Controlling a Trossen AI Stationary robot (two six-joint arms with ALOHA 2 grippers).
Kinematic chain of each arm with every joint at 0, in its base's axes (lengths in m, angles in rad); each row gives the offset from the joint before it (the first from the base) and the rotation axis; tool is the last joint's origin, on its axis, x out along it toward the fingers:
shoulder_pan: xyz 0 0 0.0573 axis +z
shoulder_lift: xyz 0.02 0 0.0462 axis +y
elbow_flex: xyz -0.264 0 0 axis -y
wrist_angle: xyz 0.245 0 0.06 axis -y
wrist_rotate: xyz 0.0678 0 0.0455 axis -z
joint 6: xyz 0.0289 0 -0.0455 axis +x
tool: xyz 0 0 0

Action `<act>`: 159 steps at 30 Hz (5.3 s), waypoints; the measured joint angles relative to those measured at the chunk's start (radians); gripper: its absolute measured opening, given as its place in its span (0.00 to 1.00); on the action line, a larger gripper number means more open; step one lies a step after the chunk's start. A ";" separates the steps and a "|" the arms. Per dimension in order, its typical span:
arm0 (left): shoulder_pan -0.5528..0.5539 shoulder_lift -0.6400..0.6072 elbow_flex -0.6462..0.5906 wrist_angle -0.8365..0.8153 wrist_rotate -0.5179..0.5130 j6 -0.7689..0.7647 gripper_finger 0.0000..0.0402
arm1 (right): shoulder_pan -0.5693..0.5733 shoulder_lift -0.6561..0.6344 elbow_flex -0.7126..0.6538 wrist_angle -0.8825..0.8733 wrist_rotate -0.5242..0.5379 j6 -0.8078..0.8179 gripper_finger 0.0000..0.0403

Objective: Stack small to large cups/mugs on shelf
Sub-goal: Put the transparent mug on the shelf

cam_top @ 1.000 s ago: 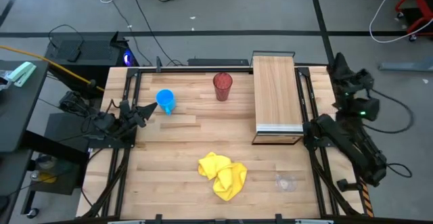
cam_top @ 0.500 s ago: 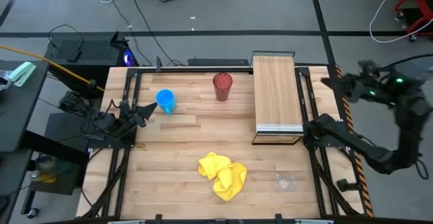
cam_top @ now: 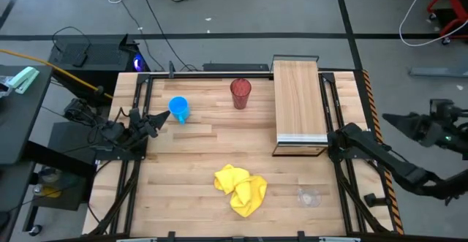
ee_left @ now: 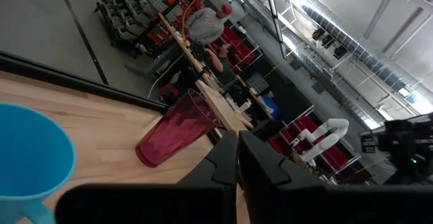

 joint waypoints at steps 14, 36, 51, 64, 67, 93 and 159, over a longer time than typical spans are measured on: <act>0.000 0.000 0.000 -0.004 0.003 0.003 0.06 | 0.001 0.049 -0.044 -0.010 0.192 -0.097 0.21; 0.000 0.000 0.000 -0.042 0.026 -0.003 0.05 | 0.636 0.577 0.325 0.380 0.332 -0.418 0.17; 0.000 0.000 0.000 -0.047 0.032 -0.008 0.07 | 0.698 0.768 0.478 0.544 0.037 -0.518 0.14; 0.000 0.000 0.000 -0.048 0.050 -0.009 0.06 | 0.935 0.590 0.226 0.659 0.168 -0.572 0.09; 0.000 0.000 0.000 -0.048 0.050 -0.009 0.07 | 0.966 0.491 0.034 0.720 0.274 -0.561 0.08; 0.000 0.000 0.000 -0.073 0.085 -0.009 0.06 | 0.985 -0.015 -1.067 1.629 0.334 -0.114 0.08; 0.000 0.000 0.000 -0.129 0.177 -0.088 0.08 | 2.097 0.150 -1.298 1.262 0.919 0.672 0.08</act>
